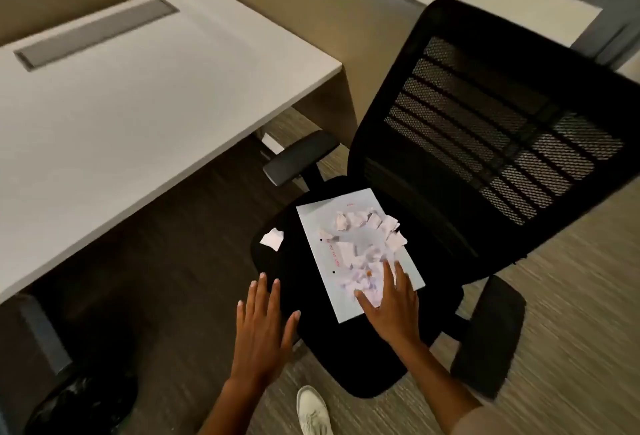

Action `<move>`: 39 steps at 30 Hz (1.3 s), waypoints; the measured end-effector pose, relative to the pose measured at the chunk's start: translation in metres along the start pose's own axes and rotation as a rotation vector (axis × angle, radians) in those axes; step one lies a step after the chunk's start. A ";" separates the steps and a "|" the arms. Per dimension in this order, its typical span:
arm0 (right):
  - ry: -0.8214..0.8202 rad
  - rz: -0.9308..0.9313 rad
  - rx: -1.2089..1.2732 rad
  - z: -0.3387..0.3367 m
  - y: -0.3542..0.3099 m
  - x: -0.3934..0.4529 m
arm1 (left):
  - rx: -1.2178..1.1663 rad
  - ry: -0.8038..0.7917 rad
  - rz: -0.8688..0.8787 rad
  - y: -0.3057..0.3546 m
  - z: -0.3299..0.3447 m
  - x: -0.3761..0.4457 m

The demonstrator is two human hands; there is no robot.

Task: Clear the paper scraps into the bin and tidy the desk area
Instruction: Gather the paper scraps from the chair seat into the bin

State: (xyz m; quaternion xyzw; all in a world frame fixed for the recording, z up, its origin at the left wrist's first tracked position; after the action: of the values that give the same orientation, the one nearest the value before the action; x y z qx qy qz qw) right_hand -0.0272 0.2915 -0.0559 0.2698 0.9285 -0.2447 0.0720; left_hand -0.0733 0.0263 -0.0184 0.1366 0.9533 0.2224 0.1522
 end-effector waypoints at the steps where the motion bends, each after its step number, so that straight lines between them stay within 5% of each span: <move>1: -0.004 0.004 0.013 0.014 0.003 0.013 | -0.026 -0.001 -0.024 -0.011 0.013 0.012; 11: 0.065 0.050 -0.015 0.121 0.030 0.073 | 0.025 0.053 0.053 -0.074 0.095 0.120; 20: 0.275 0.010 -0.051 0.132 0.032 0.084 | 0.122 0.096 0.149 -0.067 0.105 0.210; 39: 0.559 0.073 0.378 0.086 0.047 0.077 | 0.005 0.088 0.192 -0.078 0.084 0.170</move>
State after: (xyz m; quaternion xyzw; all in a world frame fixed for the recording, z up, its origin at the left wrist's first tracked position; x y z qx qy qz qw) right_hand -0.0665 0.3194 -0.1708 0.3680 0.8404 -0.3261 -0.2280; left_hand -0.2153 0.0466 -0.1652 0.2179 0.9421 0.2393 0.0878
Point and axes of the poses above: each hand's wrist, its own x-axis towards the middle knuckle, its own z-axis out of the palm, y = z × x, the point moved 8 cm from there along x, towards the middle knuckle
